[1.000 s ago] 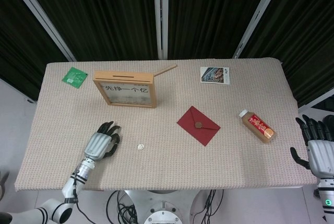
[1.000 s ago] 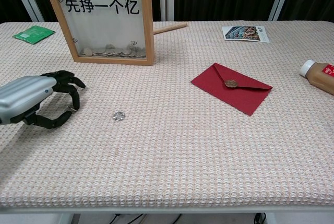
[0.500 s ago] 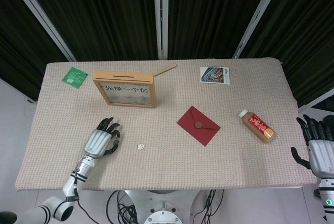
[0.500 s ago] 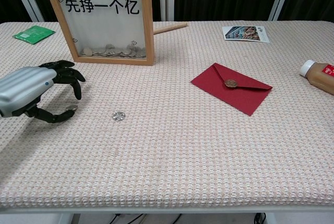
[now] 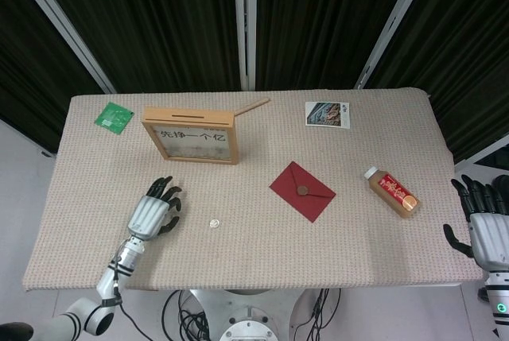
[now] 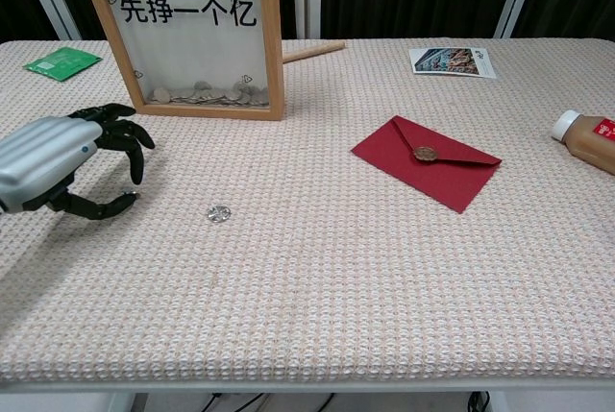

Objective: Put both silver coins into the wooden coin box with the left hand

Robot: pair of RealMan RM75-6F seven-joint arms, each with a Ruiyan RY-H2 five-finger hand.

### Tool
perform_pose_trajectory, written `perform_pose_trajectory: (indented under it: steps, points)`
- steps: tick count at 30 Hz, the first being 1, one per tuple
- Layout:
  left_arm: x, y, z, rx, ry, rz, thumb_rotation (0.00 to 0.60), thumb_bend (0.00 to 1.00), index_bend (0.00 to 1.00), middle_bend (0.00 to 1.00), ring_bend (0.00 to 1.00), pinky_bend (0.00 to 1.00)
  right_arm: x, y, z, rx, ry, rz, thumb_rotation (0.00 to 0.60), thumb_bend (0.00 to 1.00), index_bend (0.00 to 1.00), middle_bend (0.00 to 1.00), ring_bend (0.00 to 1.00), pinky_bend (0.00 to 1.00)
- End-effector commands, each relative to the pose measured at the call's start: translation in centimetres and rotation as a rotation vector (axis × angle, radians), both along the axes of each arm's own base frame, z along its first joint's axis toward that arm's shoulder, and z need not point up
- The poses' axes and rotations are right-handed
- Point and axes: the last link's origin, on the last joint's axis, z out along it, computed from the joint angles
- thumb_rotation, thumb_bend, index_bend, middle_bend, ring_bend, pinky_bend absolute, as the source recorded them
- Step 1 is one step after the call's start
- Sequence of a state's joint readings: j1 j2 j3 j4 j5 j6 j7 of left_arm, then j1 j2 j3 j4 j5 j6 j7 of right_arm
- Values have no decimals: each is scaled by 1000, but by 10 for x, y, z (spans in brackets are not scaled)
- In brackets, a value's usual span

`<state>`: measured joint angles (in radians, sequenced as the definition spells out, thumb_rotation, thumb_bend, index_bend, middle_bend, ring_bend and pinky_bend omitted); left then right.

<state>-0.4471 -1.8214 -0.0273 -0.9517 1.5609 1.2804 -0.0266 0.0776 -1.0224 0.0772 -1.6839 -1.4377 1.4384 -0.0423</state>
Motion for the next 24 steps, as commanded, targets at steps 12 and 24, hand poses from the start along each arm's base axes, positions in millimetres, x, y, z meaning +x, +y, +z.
perform_pose_trajectory:
  steps: [12, 24]
  points:
    - [-2, -1, 4, -3, -3, 16, 600, 478, 587, 249, 47, 116, -1, -1, 1, -1, -5, -2, 600, 326, 0, 0, 0, 0]
    - [19, -5, 52, 60, -92, -13, 600, 490, 609, 251, 47, 119, 3, 0, 3, -12, -10, 11, 600, 326, 0, 0, 0, 0]
